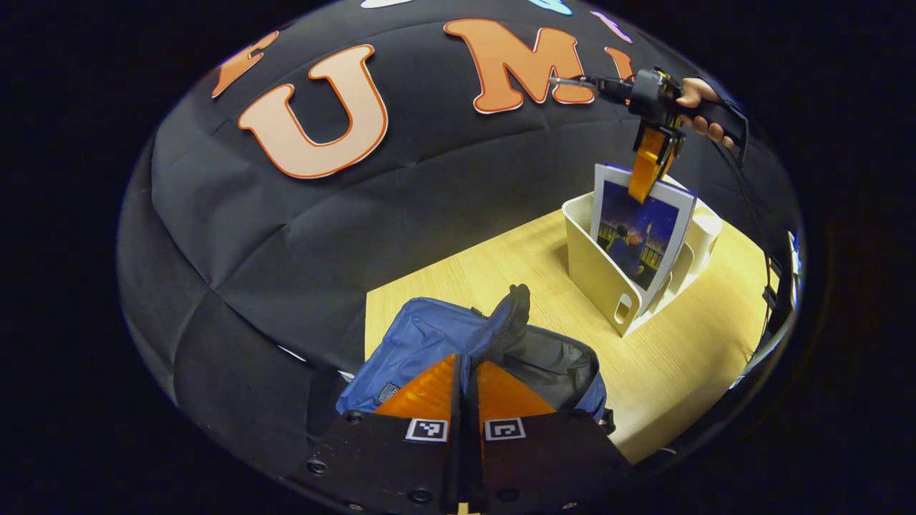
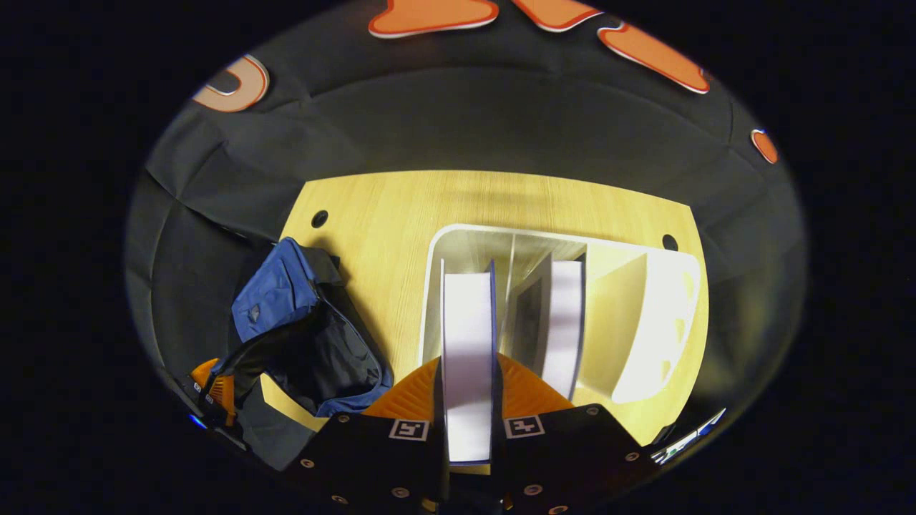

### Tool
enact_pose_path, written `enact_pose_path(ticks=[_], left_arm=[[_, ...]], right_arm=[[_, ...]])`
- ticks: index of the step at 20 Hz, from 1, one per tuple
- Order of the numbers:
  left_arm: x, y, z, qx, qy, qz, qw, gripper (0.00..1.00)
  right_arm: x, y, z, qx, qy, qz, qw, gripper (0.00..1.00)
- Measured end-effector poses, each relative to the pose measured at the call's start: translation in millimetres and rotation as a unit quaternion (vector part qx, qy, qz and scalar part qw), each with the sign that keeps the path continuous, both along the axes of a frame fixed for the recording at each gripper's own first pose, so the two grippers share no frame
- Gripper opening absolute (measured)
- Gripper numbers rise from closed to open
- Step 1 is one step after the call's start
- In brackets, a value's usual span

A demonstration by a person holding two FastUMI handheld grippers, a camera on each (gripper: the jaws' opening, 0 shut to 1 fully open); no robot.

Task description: Open the schoolbag, grab two books from the bookshelf and put them into the schoolbag.

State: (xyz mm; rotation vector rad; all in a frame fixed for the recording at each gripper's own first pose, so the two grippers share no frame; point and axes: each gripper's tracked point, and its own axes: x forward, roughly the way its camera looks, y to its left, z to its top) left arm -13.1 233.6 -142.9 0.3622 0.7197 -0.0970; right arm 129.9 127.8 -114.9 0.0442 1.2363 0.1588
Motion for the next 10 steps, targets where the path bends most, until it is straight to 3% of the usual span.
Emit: enact_pose_path(ticks=[10], left_arm=[[11, 17, 20, -0.012, 0.022, 0.005, 1.000, 0.03]], right_arm=[[-23, -22, 97, 0.088, -0.103, -0.026, 0.990, 0.23]])
